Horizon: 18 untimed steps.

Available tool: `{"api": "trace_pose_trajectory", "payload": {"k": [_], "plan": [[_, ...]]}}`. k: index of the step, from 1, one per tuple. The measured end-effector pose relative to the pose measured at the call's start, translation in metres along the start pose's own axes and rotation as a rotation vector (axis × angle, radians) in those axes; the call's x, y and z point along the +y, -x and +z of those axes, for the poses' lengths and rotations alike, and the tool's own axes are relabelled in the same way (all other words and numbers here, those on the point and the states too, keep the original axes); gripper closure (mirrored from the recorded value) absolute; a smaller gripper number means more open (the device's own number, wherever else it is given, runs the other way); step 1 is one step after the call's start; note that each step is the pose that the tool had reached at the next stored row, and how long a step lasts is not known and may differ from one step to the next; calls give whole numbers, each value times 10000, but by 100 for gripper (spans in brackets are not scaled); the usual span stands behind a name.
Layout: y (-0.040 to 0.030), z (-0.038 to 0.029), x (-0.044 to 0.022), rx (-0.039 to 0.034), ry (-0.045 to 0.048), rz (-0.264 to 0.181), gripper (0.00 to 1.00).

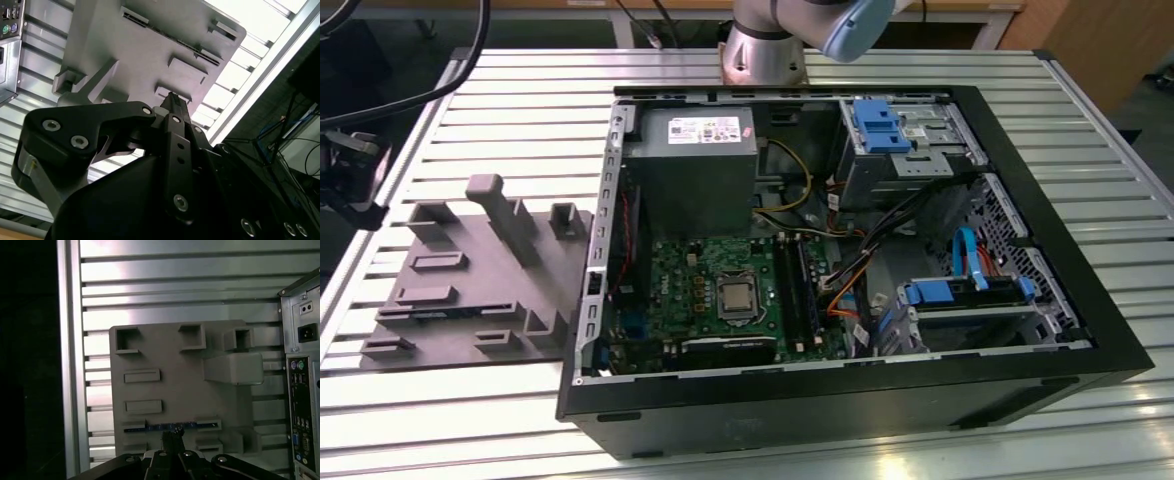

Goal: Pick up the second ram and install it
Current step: 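Reach for the second ram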

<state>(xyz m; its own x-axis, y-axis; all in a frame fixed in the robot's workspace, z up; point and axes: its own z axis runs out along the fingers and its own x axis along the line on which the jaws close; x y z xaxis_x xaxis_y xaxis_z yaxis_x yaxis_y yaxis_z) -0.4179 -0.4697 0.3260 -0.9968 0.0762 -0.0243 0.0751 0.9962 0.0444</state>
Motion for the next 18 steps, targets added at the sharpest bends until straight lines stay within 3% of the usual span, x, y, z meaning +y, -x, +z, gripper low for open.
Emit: {"api": "trace_pose_trajectory", "payload": {"k": [18], "plan": [[-1, 110, -80, -1, 1, 0, 89]]}}
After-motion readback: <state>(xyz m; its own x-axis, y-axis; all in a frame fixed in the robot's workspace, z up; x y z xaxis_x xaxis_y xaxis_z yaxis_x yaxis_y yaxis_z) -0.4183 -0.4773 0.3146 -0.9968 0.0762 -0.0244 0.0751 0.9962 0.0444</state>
